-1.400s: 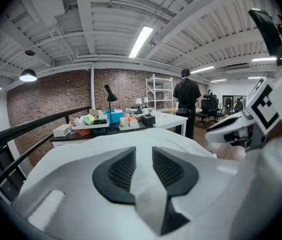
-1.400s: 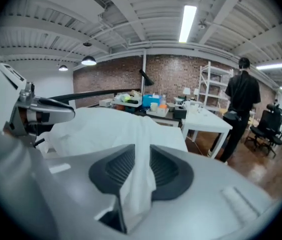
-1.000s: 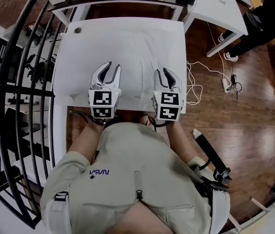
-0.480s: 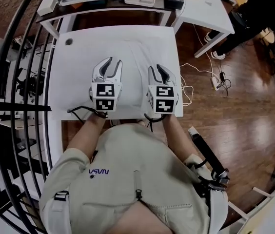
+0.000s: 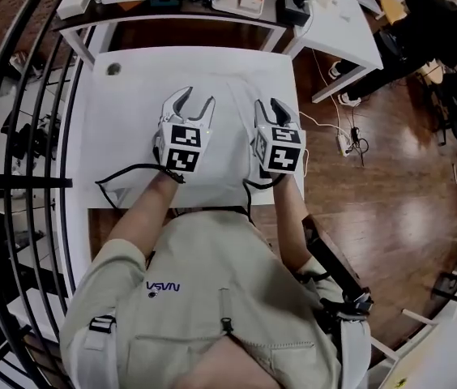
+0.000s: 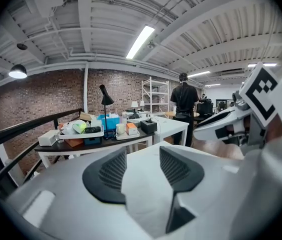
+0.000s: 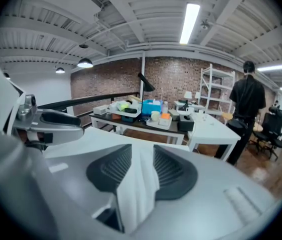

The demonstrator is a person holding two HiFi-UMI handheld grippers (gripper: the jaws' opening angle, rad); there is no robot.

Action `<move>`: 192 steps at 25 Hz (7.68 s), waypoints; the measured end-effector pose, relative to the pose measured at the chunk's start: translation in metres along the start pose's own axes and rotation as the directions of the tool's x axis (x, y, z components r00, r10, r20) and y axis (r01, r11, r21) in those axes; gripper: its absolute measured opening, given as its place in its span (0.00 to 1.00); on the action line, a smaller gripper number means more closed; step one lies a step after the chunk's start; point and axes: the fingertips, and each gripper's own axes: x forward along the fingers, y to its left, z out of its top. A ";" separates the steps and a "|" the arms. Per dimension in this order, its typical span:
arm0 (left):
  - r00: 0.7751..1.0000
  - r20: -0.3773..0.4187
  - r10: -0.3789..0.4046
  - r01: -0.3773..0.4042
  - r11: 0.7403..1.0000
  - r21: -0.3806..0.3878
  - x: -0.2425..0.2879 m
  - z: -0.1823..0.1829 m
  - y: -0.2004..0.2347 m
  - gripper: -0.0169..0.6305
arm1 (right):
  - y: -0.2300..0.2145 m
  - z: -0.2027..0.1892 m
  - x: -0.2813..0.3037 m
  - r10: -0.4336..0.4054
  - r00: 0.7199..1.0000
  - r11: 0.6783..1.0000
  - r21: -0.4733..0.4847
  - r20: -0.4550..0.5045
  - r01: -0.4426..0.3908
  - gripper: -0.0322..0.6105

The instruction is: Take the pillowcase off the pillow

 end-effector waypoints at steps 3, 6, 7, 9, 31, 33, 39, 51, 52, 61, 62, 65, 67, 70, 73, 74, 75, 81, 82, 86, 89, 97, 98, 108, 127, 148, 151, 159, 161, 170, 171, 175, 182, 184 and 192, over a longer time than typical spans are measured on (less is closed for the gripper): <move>1.000 -0.023 -0.008 0.008 1.000 0.003 0.016 -0.002 0.002 0.34 | 0.003 0.002 0.017 0.024 0.999 0.999 -0.026 -0.022 -0.025 0.27; 0.997 -0.081 0.009 -0.008 1.000 0.014 0.034 -0.008 0.008 0.38 | 0.002 0.005 0.037 0.060 0.997 0.997 -0.049 -0.048 -0.063 0.30; 0.994 -0.105 0.016 -0.014 1.000 0.016 0.040 -0.010 0.010 0.39 | 0.000 0.007 0.044 0.071 0.996 0.996 -0.053 -0.059 -0.074 0.30; 0.988 -0.150 0.026 -0.021 0.999 0.030 0.052 -0.015 0.015 0.43 | -0.007 0.009 0.057 0.089 0.993 0.994 -0.058 -0.082 -0.094 0.30; 0.949 -0.317 -0.003 0.008 1.000 0.014 0.058 -0.071 0.010 0.09 | -0.010 -0.055 0.140 0.172 0.925 0.976 -0.069 -0.340 -0.207 0.10; 0.965 -0.261 -0.004 -0.002 1.000 -0.024 0.046 -0.060 0.012 0.08 | -0.018 -0.054 0.136 0.139 0.936 0.983 -0.070 -0.323 -0.170 0.08; 0.989 -0.150 0.007 -0.014 0.999 -0.049 0.021 -0.041 0.021 0.07 | -0.045 -0.022 0.122 0.042 0.982 0.998 -0.040 -0.185 -0.050 0.07; 0.998 -0.059 0.028 -0.033 0.996 -0.082 -0.010 -0.016 0.026 0.06 | -0.115 -0.025 0.109 -0.181 0.974 0.975 0.105 -0.137 0.196 0.07; 0.998 -0.059 0.036 -0.041 0.996 -0.085 -0.009 -0.017 0.029 0.06 | -0.120 -0.028 0.109 -0.201 0.969 0.971 0.103 -0.145 0.217 0.07; 0.987 -0.147 0.058 -0.060 0.998 -0.008 0.040 -0.050 0.048 0.10 | -0.145 -0.092 0.112 -0.163 0.945 0.965 0.153 -0.285 0.213 0.07; 0.986 -0.159 0.056 -0.056 0.998 0.002 0.047 -0.053 0.048 0.12 | -0.141 -0.094 0.113 -0.137 0.951 0.969 0.163 -0.278 0.187 0.08; 0.982 -0.183 0.044 -0.040 0.999 0.028 0.063 -0.055 0.046 0.26 | -0.136 -0.087 0.114 -0.091 0.971 0.976 0.173 -0.223 0.131 0.26; 0.986 -0.165 0.040 -0.037 0.999 0.020 0.062 -0.046 0.045 0.36 | -0.130 -0.076 0.107 -0.075 0.982 0.978 0.177 -0.175 0.107 0.31; 0.993 -0.120 0.010 -0.010 1.000 0.000 0.044 -0.032 0.034 0.45 | -0.118 -0.055 0.083 -0.059 0.995 0.980 0.184 -0.085 0.074 0.32; 0.990 -0.123 -0.065 0.064 0.998 -0.007 0.012 -0.033 0.005 0.51 | -0.100 -0.047 0.051 -0.037 0.999 0.981 0.189 -0.025 0.041 0.32; 0.987 -0.132 -0.095 0.095 0.995 -0.005 0.001 -0.035 -0.006 0.52 | -0.094 -0.048 0.041 -0.030 0.999 0.983 0.180 -0.019 0.033 0.32; 0.982 -0.141 -0.125 0.126 0.992 -0.001 -0.011 -0.037 -0.018 0.53 | -0.089 -0.051 0.029 -0.024 1.000 0.986 0.167 -0.019 0.026 0.32; 0.944 -0.205 -0.257 0.266 0.964 0.016 -0.067 -0.055 -0.068 0.58 | -0.062 -0.106 -0.040 -0.018 0.994 0.988 0.151 -0.108 0.034 0.34; 0.939 -0.211 -0.271 0.281 0.960 0.014 -0.070 -0.061 -0.075 0.58 | -0.057 -0.116 -0.049 -0.017 0.992 0.985 0.167 -0.126 0.038 0.35; 0.915 -0.239 -0.326 0.339 0.941 0.017 -0.070 -0.094 -0.107 0.61 | -0.031 -0.134 -0.072 0.000 0.991 0.981 0.193 -0.137 0.027 0.37; 0.918 -0.258 -0.302 0.314 0.949 0.007 -0.068 -0.114 -0.120 0.61 | -0.015 -0.146 -0.080 0.040 0.989 0.985 0.173 -0.140 -0.015 0.37; 0.946 -0.293 -0.136 0.150 0.988 0.026 -0.043 -0.128 -0.124 0.62 | 0.006 -0.175 -0.082 0.198 0.965 0.979 0.087 -0.174 -0.185 0.42; 0.947 -0.301 -0.110 0.126 0.992 0.033 -0.039 -0.133 -0.123 0.63 | 0.010 -0.180 -0.081 0.218 0.960 0.975 0.073 -0.178 -0.208 0.42; 0.948 -0.319 0.027 0.013 0.993 0.121 -0.030 -0.158 -0.104 0.47 | 0.017 -0.211 -0.071 0.203 0.948 0.965 -0.115 -0.244 -0.236 0.23; 0.997 0.064 0.032 -0.030 0.999 -0.027 -0.082 -0.014 -0.062 0.05 | -0.024 -0.290 -0.051 -0.021 0.907 0.966 -0.241 -0.420 -0.089 0.06; 0.959 -0.011 -0.282 0.282 0.959 0.000 -0.098 -0.073 -0.137 0.24 | -0.039 -0.239 -0.122 0.126 0.942 0.992 0.069 -0.311 -0.110 0.20; 0.996 -0.008 -0.088 0.087 0.993 -0.084 -0.125 -0.076 -0.068 0.25 | -0.052 -0.212 -0.133 0.121 0.948 0.992 0.056 -0.294 -0.110 0.24; 0.964 -0.165 0.206 -0.233 0.959 -0.164 -0.154 -0.118 0.071 0.42 | -0.062 -0.214 -0.149 0.019 0.764 0.937 -0.255 -0.645 -0.238 0.27; 0.960 -0.170 0.220 -0.248 0.954 -0.166 -0.151 -0.121 0.081 0.42 | -0.073 -0.204 -0.149 -0.057 0.757 0.924 -0.322 -0.651 -0.208 0.27; 0.951 -0.235 0.202 -0.243 0.957 -0.159 -0.138 -0.134 0.102 0.49 | -0.085 -0.122 -0.124 -0.161 0.882 0.926 -0.377 -0.443 -0.020 0.22; 0.950 -0.240 0.199 -0.241 0.956 -0.164 -0.138 -0.135 0.104 0.49 | -0.085 -0.111 -0.125 -0.168 0.900 0.922 -0.386 -0.403 0.000 0.21; 0.949 -0.280 0.143 -0.208 0.954 -0.216 -0.127 -0.152 0.106 0.53 | -0.054 -0.080 -0.095 0.051 0.974 0.963 -0.247 -0.223 -0.107 0.31; 0.959 -0.259 0.113 -0.174 0.959 -0.223 -0.110 -0.160 0.104 0.23 | -0.017 -0.113 -0.003 0.184 0.940 0.966 -0.124 -0.288 -0.228 0.35; 0.964 -0.231 0.129 -0.179 0.961 -0.210 -0.109 -0.151 0.104 0.05 | -0.013 -0.116 0.000 0.173 0.945 0.973 -0.103 -0.279 -0.208 0.15; 0.981 -0.041 0.188 -0.192 0.962 -0.195 -0.108 -0.083 0.111 0.04 | -0.035 -0.052 -0.032 0.032 0.999 0.998 -0.056 -0.028 -0.034 0.07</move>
